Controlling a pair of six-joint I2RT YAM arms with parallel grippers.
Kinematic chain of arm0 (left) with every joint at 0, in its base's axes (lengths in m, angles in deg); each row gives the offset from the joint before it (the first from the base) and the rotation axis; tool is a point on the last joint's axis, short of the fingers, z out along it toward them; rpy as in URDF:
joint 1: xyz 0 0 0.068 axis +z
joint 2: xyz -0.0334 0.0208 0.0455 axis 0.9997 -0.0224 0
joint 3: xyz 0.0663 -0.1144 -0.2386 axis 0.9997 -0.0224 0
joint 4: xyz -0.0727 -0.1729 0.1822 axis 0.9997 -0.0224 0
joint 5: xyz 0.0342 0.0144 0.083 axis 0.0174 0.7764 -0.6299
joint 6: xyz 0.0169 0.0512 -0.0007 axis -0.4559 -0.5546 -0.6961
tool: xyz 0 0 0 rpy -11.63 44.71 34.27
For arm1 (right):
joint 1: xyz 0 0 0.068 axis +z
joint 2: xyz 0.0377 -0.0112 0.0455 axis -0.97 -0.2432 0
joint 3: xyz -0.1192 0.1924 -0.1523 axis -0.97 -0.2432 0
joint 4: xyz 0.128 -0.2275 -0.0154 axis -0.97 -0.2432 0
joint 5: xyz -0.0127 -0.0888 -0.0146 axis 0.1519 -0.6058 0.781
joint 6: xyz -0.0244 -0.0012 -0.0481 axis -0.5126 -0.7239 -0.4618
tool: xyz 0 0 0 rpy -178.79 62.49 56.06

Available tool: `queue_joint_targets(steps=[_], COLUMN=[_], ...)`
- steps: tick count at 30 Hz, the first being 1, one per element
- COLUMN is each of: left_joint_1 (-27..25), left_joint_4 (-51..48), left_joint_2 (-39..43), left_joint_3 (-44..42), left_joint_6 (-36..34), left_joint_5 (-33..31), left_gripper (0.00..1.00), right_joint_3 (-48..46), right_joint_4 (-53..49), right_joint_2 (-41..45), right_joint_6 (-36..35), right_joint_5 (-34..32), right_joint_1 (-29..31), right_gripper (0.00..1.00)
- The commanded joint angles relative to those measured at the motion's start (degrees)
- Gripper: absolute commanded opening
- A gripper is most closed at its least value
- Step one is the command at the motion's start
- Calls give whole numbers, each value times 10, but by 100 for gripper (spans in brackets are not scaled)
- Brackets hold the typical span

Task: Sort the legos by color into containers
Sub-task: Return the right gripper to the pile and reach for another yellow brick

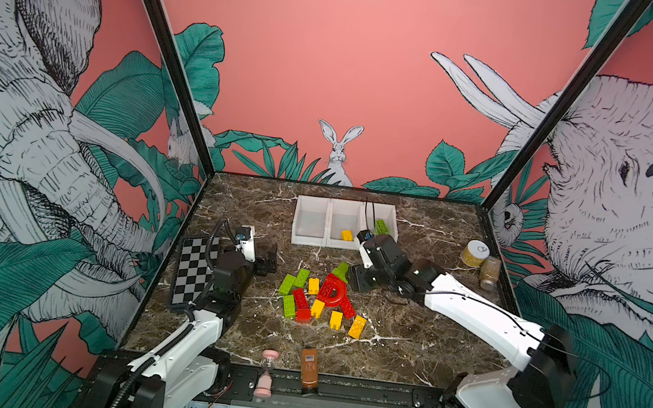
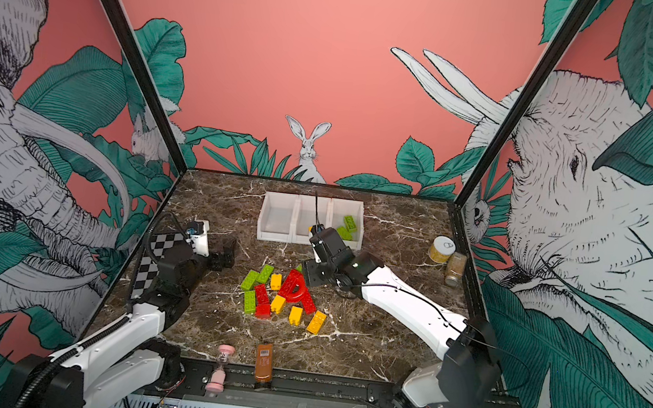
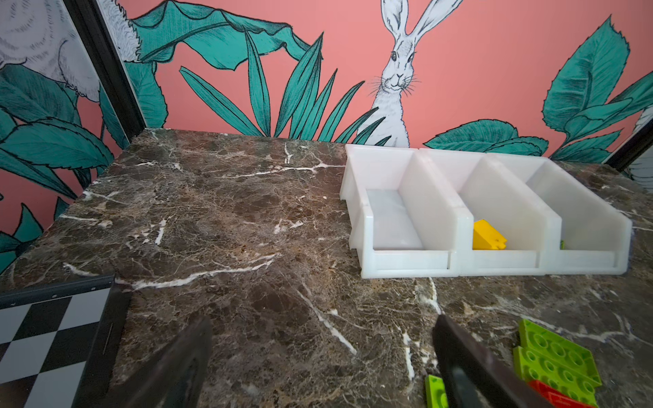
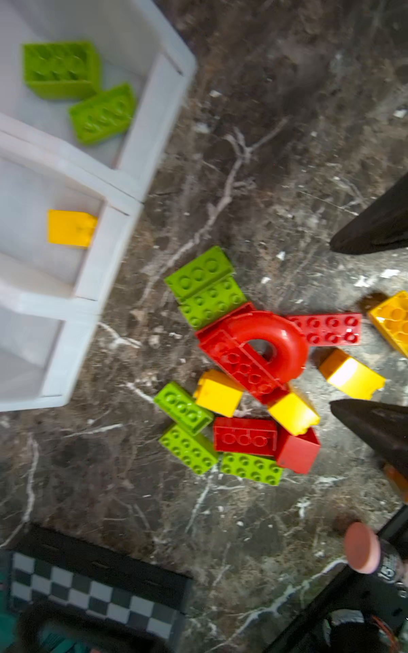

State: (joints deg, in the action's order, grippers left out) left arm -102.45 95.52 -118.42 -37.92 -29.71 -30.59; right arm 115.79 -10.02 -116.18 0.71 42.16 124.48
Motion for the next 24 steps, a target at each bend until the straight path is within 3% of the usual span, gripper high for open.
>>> queue_joint_targets(steps=[1, 6, 24], left_joint_1=[-3, -3, -3], left_joint_4=[9, 24, 24], left_joint_2=[-6, -17, -9], left_joint_3=[3, 2, -4], left_joint_6=[-8, -8, -4], left_joint_5=[8, 29, 15], left_gripper=[98, 98, 98], right_joint_3=[-51, -82, -84], right_joint_4=[-28, -20, -63], right_joint_2=[11, 11, -56], right_joint_6=[86, 126, 116], right_joint_5=[13, 12, 32], right_joint_1=[12, 31, 80], right_gripper=[65, 65, 67])
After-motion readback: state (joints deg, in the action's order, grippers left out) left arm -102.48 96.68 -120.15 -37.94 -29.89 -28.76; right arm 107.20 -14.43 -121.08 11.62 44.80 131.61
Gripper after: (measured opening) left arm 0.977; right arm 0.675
